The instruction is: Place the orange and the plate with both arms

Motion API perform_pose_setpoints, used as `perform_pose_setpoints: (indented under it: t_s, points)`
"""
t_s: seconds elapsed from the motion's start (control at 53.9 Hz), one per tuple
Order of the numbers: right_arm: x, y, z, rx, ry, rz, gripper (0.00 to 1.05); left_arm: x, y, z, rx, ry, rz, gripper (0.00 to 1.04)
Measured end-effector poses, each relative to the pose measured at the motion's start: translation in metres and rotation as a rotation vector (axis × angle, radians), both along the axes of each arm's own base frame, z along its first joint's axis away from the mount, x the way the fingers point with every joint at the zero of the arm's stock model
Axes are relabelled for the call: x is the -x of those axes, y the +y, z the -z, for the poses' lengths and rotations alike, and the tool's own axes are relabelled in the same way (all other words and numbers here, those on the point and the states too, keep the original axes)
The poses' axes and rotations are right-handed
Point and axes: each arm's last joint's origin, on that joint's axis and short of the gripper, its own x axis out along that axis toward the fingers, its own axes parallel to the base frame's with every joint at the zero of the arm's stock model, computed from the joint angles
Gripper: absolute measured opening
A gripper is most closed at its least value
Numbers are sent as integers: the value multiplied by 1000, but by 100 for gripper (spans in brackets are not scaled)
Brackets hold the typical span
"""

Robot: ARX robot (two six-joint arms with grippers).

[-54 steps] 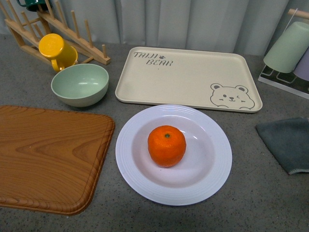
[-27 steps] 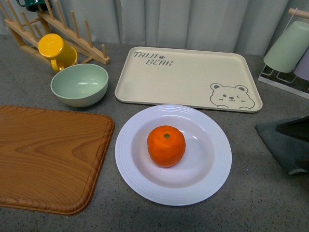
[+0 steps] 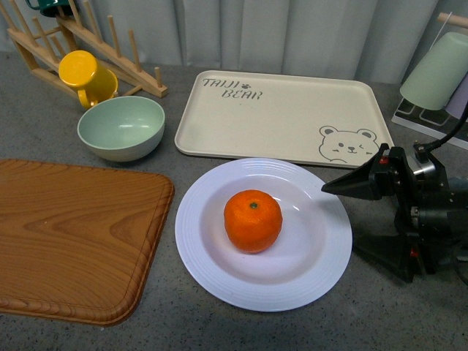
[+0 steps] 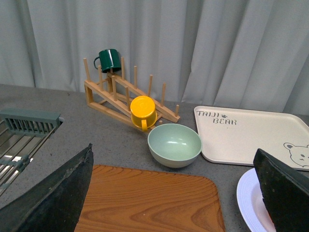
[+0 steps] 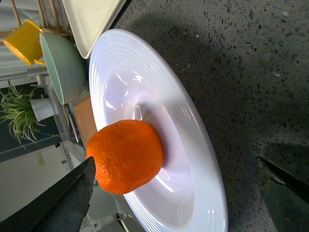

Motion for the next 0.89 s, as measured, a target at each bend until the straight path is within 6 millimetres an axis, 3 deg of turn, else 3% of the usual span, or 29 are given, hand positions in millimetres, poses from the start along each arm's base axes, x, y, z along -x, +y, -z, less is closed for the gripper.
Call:
perform_pose_setpoints:
  t_s: [0.334,0.557,0.649,0.854,0.891]
  points:
    - [-14,20,5,-7,12,-33,95,0,0,0,0,0,0,98]
    - [-12,21,10,8,38,-35,61,0,0,0,0,0,0,98]
    - [-10,21,11,19,43,-32,40,0,0,0,0,0,0,98]
    - [-4,21,13,-2,44,-62,5,0,0,0,0,0,0,98]
    - [-5,21,12,-3,37,-63,3,0,0,0,0,0,0,98]
